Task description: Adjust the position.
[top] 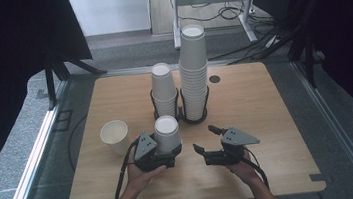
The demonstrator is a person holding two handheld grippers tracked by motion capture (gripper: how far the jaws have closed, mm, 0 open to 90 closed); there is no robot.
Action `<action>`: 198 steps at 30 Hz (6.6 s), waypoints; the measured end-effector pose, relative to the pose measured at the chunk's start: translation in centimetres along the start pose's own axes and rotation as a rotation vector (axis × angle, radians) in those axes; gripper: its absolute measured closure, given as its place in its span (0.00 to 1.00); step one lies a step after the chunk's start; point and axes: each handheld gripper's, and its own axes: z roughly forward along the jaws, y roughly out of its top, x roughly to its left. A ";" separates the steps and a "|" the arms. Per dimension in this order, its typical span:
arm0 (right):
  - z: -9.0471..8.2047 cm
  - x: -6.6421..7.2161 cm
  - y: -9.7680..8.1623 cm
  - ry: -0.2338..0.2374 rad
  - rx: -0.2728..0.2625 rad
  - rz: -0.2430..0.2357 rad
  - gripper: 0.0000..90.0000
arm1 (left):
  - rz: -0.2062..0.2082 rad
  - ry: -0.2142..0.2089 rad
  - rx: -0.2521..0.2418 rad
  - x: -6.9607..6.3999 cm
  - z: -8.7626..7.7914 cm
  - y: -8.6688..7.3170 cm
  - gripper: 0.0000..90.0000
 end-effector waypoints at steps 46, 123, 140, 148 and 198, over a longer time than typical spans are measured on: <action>1.8 2.5 -0.1 0.147 -0.039 0.080 0.20 | 0.181 -0.047 0.150 -4.9 3.9 -3.3 0.15; 0.4 1.2 -0.1 0.169 -0.113 0.145 0.15 | 0.184 -0.024 0.241 -3.6 3.6 -2.2 0.11; -2.0 -1.0 3.3 0.146 0.010 -0.030 0.13 | 0.236 0.020 0.255 -2.5 3.3 -1.1 0.11; -1.6 -1.2 4.6 0.150 0.096 -0.092 0.14 | 0.247 0.028 0.253 -2.4 3.4 -0.5 0.11; 7.4 -1.6 7.0 0.422 0.964 -0.447 0.20 | 0.629 0.141 0.365 -5.6 7.7 0.0 0.11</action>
